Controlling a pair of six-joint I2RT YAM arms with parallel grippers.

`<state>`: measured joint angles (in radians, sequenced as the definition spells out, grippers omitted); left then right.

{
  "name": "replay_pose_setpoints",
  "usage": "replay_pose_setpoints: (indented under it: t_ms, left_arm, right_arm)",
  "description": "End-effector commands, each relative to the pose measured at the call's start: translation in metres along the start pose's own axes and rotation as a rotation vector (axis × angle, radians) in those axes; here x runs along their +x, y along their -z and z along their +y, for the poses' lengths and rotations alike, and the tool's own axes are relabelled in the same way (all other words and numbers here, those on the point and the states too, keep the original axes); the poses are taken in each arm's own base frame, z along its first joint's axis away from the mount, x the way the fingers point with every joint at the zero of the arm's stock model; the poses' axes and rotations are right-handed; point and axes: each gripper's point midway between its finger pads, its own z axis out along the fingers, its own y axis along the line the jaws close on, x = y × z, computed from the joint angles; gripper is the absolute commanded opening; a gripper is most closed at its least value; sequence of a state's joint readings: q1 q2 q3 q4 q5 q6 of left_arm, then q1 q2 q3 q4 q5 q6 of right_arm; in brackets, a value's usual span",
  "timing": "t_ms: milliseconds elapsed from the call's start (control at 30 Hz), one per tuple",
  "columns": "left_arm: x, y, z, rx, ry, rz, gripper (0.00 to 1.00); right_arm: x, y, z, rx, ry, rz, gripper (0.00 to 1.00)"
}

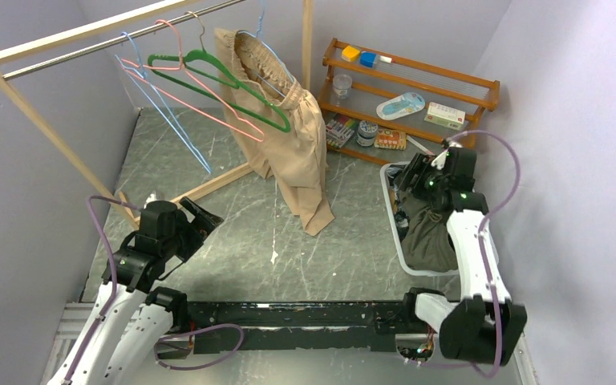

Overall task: Remove the shorts from the hanger
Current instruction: Place the shorts in the basket.

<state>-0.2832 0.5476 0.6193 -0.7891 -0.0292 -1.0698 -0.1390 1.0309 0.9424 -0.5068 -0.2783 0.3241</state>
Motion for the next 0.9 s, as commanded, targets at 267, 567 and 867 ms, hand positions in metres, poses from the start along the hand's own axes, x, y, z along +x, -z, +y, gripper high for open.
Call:
replay_pose_setpoints:
  t_ms: [267, 567, 867]
  left_arm:
    - [-0.002, 0.006, -0.004, 0.026, -0.001, -0.010, 0.96]
    - [0.000, 0.003, -0.008, 0.048, 0.010, 0.000, 0.95]
    - [-0.001, 0.005, -0.005, 0.026, -0.002, -0.004, 0.96]
  right_arm:
    - [0.048, 0.014, -0.143, 0.771, -0.191, -0.062, 0.76]
    - [0.076, 0.003, -0.143, 0.721, -0.209, -0.030, 0.80]
    - [0.109, -0.011, -0.139, 0.666, -0.234, 0.085, 0.80]
